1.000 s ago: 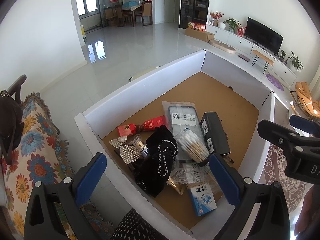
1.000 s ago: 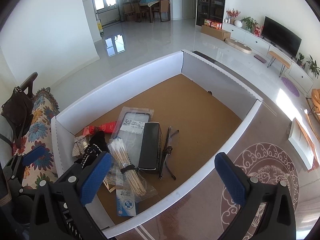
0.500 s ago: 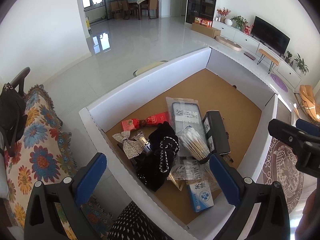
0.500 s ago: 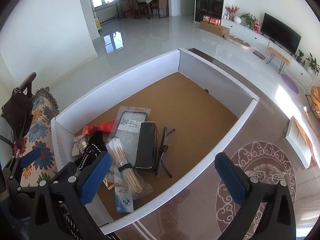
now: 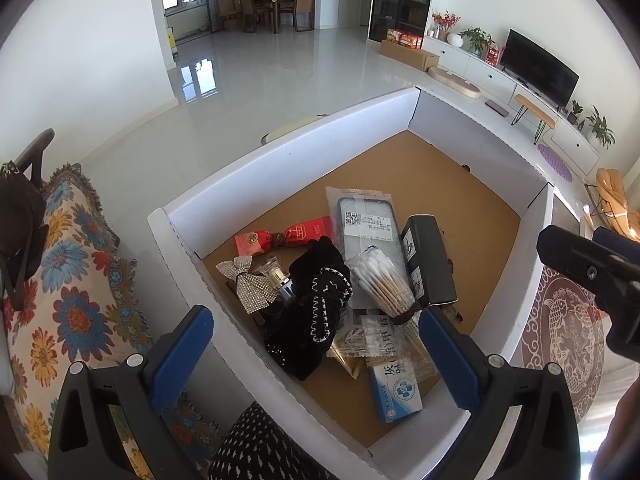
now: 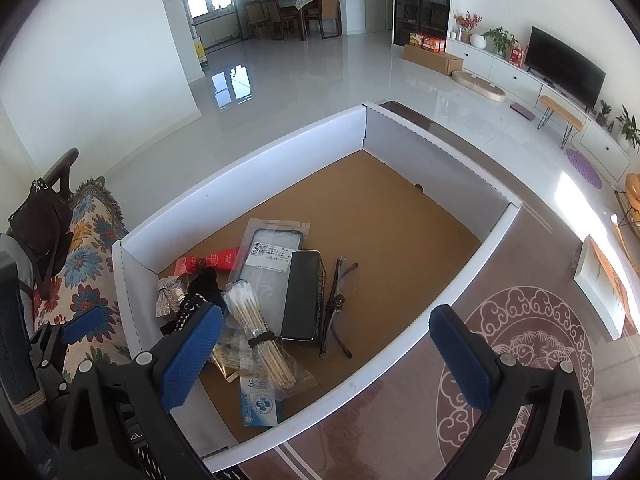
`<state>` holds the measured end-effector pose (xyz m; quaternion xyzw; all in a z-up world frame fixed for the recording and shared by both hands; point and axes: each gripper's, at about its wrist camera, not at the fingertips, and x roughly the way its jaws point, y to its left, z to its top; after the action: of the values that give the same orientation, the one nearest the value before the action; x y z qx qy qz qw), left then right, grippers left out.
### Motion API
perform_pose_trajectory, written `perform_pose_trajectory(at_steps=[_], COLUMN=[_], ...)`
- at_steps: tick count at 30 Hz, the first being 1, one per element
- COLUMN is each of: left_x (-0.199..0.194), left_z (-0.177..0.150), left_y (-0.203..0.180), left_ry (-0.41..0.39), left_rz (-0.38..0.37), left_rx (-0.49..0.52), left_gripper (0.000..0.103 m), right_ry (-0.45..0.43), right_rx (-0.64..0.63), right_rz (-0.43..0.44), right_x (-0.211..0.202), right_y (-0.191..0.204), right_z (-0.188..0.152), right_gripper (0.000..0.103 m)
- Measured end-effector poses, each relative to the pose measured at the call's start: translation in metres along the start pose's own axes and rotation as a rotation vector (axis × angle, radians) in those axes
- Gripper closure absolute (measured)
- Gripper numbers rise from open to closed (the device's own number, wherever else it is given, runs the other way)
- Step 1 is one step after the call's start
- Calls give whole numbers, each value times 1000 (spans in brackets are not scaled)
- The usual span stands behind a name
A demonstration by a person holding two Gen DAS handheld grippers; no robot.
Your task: Organize objects
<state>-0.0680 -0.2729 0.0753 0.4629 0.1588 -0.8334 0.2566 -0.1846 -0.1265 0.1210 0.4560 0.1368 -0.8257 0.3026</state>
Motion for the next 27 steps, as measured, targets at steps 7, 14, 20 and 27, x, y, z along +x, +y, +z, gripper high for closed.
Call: perform_pose_trajectory(at_steps=[7, 14, 20, 27], left_x=[0, 1, 2, 6], left_z=[-1, -3, -5, -6], left_y=[-2, -4, -5, -3], left_ry=[-3, 1, -3, -1], left_rz=[-2, -9, -18, -16], left_rx=[9, 15, 26, 25], left_gripper=[0, 0, 0, 0], right_ry=[18, 28, 34, 38], right_rx=[-31, -15, -10, -19], right_rz=[-10, 11, 26, 16], right_x=[4, 7, 10, 13], right_y=[7, 6, 7, 8], right_z=[-3, -6, -8, -6], right_gripper=[0, 0, 0, 0])
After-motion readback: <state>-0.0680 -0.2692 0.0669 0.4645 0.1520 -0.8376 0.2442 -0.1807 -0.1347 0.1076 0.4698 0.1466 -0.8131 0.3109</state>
